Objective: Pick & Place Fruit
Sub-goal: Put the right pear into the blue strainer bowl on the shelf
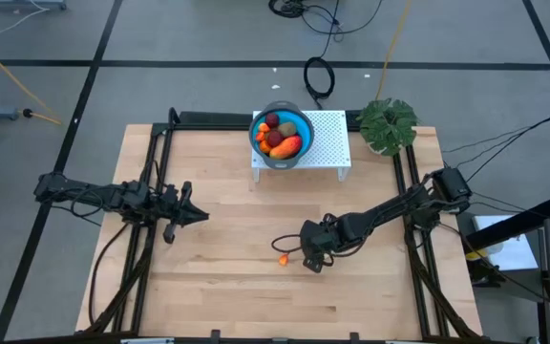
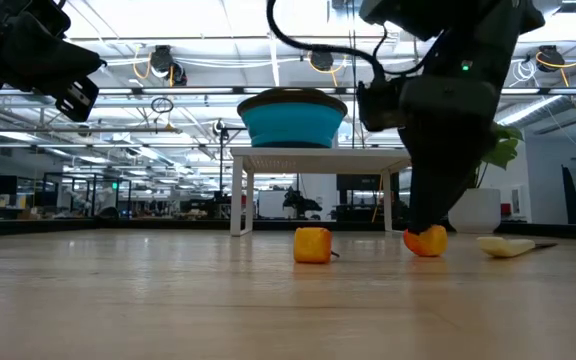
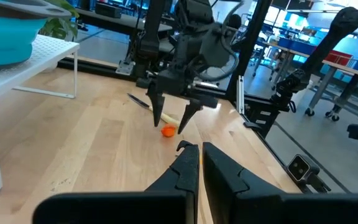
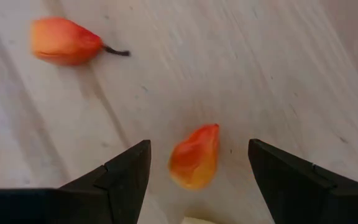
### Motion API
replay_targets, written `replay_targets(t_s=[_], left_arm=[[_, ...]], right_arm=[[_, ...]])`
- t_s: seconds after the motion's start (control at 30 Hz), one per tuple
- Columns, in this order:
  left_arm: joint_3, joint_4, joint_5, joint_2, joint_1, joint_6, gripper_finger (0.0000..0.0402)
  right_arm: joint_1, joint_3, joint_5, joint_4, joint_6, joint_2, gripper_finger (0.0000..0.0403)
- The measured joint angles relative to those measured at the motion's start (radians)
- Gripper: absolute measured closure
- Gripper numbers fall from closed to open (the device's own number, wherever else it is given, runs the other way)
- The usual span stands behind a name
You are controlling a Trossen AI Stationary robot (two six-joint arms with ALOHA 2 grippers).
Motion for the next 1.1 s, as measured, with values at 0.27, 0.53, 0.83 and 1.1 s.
replay_targets(t_s=[0.27,0.53,0.83,1.1], left_arm=[[0.0,-0.004,0.0,0.0,0.0,-0.001,0.0382],[0.0,-0.003,0.0,0.0,0.0,0.001,0.0382],[0.0,-0.003,-0.018,0.0,0.0,0.002,0.0382],[0.0,-0.002,-0.018,0.0,0.0,0.001,0.0382]], right_arm=[[0.0,0.0,-0.001,-0.009,-0.003,0.018,0.0138],[-0.007,0.0,0.003,-0.032,-0.011,0.017,0.0138],[-0.006,0.003,0.01,-0.015,-0.011,0.059,0.0138],[-0.006,0.003,0.015,-0.019,-0.008,0.062,0.0168]])
